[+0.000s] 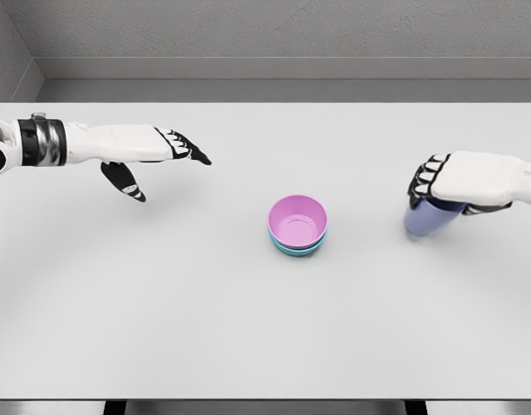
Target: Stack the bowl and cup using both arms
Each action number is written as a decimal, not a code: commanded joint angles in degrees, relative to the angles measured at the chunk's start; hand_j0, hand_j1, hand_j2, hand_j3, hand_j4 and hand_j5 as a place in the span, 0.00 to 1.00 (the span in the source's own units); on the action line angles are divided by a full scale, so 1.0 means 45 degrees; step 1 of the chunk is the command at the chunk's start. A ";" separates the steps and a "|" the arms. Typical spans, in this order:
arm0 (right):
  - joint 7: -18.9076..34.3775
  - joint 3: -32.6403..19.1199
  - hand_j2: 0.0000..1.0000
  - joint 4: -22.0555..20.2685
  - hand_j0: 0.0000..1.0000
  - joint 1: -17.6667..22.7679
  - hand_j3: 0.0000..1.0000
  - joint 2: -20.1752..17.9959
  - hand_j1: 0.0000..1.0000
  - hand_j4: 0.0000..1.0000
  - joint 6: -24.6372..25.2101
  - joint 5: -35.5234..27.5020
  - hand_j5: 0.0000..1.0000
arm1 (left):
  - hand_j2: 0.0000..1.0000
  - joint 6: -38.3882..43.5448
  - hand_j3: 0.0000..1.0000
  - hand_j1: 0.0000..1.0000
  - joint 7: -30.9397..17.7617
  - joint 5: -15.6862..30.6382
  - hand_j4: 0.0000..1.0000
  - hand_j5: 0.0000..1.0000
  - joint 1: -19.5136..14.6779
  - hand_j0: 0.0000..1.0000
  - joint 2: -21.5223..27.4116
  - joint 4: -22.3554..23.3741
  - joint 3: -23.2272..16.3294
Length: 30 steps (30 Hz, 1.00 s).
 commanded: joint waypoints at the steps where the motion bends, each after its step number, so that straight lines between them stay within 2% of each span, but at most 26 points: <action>1: -0.0012 -0.0374 0.53 0.0049 0.53 0.0000 0.53 -0.0011 0.53 0.53 0.0033 -0.0238 0.53 | 1.00 0.0033 1.00 1.00 0.0005 0.0078 1.00 1.00 0.0000 1.00 0.0017 -0.0002 0.0013; 5: -0.0012 -0.0959 0.53 0.0224 0.53 0.0000 0.53 0.0184 0.53 0.53 0.0033 -0.0804 0.53 | 1.00 0.0033 1.00 1.00 0.0005 0.0078 1.00 1.00 0.0000 1.00 0.0036 0.0018 0.0013; 11: -0.0012 -0.1214 0.54 0.0224 0.54 -0.0117 0.54 0.1258 0.54 0.54 0.0033 -0.0824 0.54 | 1.00 0.0033 1.00 1.00 0.0005 0.0078 1.00 1.00 0.0000 1.00 0.0036 0.0018 0.0013; 13: -0.0012 -0.1214 0.54 0.0205 0.54 -0.0156 0.54 0.1356 0.54 0.54 0.0033 -0.0843 0.54 | 1.00 0.0033 1.00 1.00 0.0005 0.0078 1.00 1.00 0.0000 1.00 0.0036 0.0018 0.0013; 15: -0.0012 -0.1214 0.54 0.0185 0.54 -0.0254 0.54 0.1415 0.54 0.54 0.0033 -0.2034 0.54 | 1.00 0.0033 1.00 1.00 0.0005 0.0078 1.00 1.00 0.0000 1.00 0.0036 0.0018 0.0032; 26: -0.0012 -0.1018 0.53 -0.0244 0.53 -0.0918 0.53 0.1728 0.53 0.53 0.0033 -0.2054 0.53 | 1.00 0.0033 1.00 1.00 0.0005 0.0078 1.00 1.00 0.0000 1.00 0.0036 0.0037 0.0032; 30: -0.0012 -0.0452 0.53 -0.0537 0.53 -0.1211 0.53 0.1864 0.53 0.53 0.0033 -0.2035 0.53 | 1.00 0.0033 1.00 1.00 0.0005 0.0078 1.00 1.00 0.0000 1.00 0.0036 0.0037 0.0032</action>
